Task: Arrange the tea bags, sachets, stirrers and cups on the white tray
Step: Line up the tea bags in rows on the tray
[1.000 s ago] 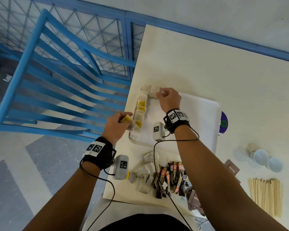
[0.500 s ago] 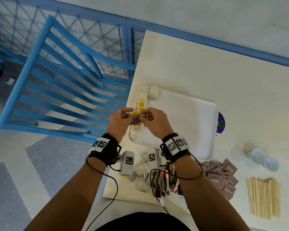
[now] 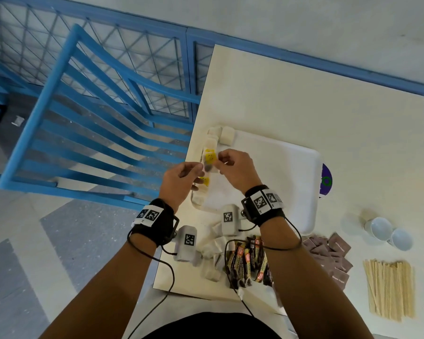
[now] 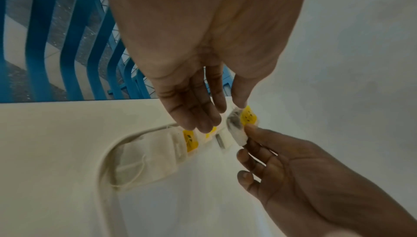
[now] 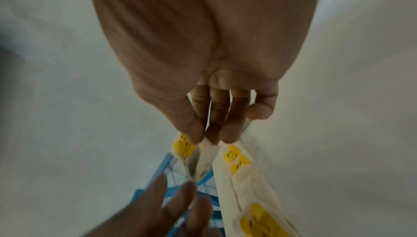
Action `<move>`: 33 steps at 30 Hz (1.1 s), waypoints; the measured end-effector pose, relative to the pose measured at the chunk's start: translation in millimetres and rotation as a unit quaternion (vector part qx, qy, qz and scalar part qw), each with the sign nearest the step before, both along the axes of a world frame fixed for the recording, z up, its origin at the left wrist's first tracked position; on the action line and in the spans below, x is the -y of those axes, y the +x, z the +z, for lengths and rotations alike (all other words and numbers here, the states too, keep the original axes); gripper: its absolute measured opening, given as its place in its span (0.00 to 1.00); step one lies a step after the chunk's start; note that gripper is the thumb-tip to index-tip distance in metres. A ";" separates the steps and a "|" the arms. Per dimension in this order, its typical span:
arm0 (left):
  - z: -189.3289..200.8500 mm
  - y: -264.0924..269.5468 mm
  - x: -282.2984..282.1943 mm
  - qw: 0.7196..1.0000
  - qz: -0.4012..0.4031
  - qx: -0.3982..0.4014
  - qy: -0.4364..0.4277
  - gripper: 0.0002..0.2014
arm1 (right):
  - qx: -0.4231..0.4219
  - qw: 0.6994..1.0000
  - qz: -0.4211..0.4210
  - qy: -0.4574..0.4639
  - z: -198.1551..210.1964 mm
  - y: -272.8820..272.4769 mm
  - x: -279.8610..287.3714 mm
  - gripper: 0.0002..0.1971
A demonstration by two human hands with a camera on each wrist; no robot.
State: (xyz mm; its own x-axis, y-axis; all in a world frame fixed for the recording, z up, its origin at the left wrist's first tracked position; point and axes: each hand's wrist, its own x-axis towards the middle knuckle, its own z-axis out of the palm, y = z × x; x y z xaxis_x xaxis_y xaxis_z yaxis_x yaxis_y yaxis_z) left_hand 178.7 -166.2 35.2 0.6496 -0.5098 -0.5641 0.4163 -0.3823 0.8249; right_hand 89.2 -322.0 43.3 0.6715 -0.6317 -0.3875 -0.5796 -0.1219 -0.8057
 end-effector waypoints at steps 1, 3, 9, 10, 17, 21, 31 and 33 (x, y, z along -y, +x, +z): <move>-1.7 1.5 -1.3 1.000 0.004 -0.005 0.008 0.07 | -0.004 1.000 -0.031 -0.006 -3.9 3.7 7.3 0.05; -5.2 4.3 -5.6 1.000 0.004 -0.008 0.027 0.08 | -0.014 0.995 -0.099 -0.010 -13.3 11.3 21.3 0.04; -9.9 9.9 -19.2 0.998 -0.003 -0.002 0.058 0.07 | -0.067 0.985 -0.146 -0.057 -34.8 28.0 37.6 0.07; -10.4 10.4 -20.6 0.998 -0.001 -0.003 0.059 0.07 | -0.069 0.984 -0.151 -0.066 -37.0 30.0 37.5 0.07; -10.6 13.7 -21.2 0.998 0.002 -0.012 0.066 0.06 | -0.082 0.976 -0.180 -0.086 -46.2 33.3 38.0 0.05; -9.3 13.5 -19.8 0.997 -0.008 -0.009 0.070 0.06 | -0.083 0.975 -0.193 -0.079 -47.0 34.0 39.3 0.07; -6.1 10.9 -21.9 0.997 -0.015 -0.005 0.073 0.07 | -0.088 0.970 -0.222 -0.054 -46.7 26.7 39.3 0.10; -6.3 10.4 -23.0 0.997 -0.018 -0.005 0.072 0.07 | -0.081 0.969 -0.231 -0.044 -45.2 23.1 40.6 0.13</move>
